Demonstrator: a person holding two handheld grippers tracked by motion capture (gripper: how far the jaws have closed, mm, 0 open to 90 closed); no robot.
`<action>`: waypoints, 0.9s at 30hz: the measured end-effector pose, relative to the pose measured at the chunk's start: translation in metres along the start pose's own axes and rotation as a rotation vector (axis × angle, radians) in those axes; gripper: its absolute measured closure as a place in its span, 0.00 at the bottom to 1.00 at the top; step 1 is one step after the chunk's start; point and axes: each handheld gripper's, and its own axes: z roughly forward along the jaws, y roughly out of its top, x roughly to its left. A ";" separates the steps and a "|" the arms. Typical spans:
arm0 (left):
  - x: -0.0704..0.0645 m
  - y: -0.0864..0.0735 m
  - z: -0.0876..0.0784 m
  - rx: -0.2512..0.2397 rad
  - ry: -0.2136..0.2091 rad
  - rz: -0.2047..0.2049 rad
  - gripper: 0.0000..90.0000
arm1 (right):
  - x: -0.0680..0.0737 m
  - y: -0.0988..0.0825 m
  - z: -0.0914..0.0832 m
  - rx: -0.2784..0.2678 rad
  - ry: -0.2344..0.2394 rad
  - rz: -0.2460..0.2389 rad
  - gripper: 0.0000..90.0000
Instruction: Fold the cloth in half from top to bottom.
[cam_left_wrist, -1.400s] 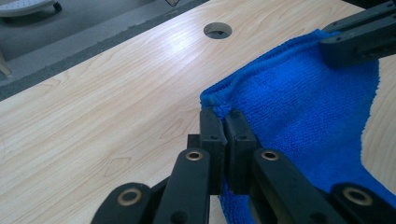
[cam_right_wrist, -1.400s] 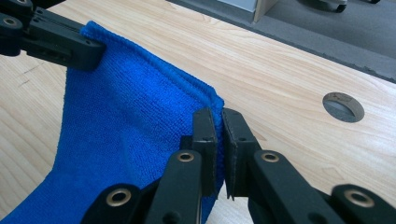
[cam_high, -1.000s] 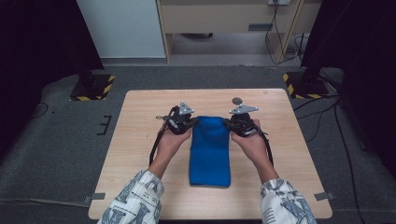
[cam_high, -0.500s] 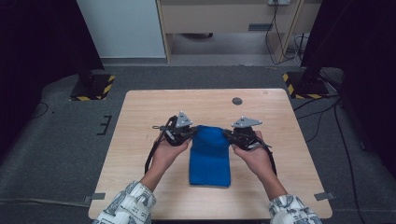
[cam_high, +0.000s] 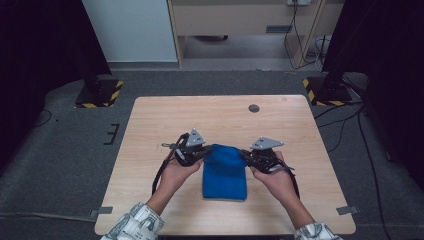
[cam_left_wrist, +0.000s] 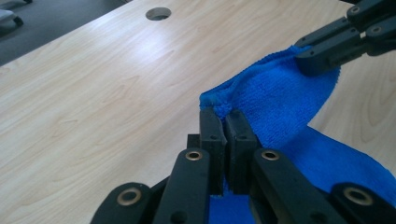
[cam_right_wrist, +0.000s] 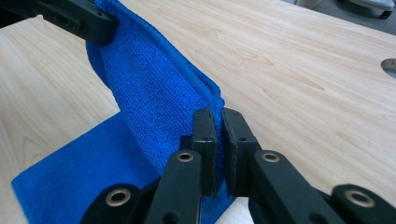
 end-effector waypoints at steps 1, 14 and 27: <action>-0.003 -0.003 -0.001 0.003 -0.008 0.001 0.97 | 0.000 -0.002 -0.001 0.001 0.002 -0.002 0.94; -0.009 -0.032 0.000 -0.001 -0.030 -0.060 0.96 | 0.010 -0.015 -0.005 0.016 0.026 -0.010 0.94; -0.008 -0.052 -0.006 -0.055 -0.058 -0.153 0.55 | 0.024 -0.031 0.000 0.035 0.072 -0.027 0.94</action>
